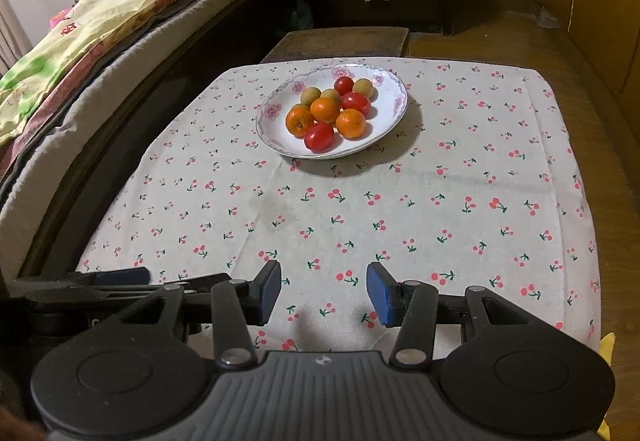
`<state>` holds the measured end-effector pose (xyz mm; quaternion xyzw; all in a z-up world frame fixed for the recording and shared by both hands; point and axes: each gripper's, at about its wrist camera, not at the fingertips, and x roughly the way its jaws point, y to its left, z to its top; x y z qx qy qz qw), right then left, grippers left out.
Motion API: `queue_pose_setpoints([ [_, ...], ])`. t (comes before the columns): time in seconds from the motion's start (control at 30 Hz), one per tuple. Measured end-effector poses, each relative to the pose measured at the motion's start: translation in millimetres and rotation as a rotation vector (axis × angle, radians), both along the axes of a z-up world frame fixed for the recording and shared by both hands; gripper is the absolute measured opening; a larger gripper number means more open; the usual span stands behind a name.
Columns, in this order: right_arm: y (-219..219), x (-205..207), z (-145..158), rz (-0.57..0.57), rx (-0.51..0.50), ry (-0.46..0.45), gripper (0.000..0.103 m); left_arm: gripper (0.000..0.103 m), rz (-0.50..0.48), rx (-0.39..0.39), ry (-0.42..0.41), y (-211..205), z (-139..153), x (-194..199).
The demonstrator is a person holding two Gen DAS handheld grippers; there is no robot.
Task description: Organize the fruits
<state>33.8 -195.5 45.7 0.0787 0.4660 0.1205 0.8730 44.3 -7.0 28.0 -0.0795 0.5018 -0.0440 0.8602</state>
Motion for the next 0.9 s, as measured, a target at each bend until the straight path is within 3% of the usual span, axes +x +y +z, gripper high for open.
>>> queue_pose_setpoints([
  [0.13,3,0,-3,0.010,-0.008,0.009,0.051,0.102,0.014,0.112,-0.059,-4,5,-3],
  [0.3,3,1,-4,0.010,-0.013,0.011,0.051,0.102,-0.003,0.190,-0.085,-10,5,-5],
  [0.9,5,1,-6,0.011,-0.019,0.019,0.051,0.102,-0.023,0.214,-0.107,-13,7,-7],
])
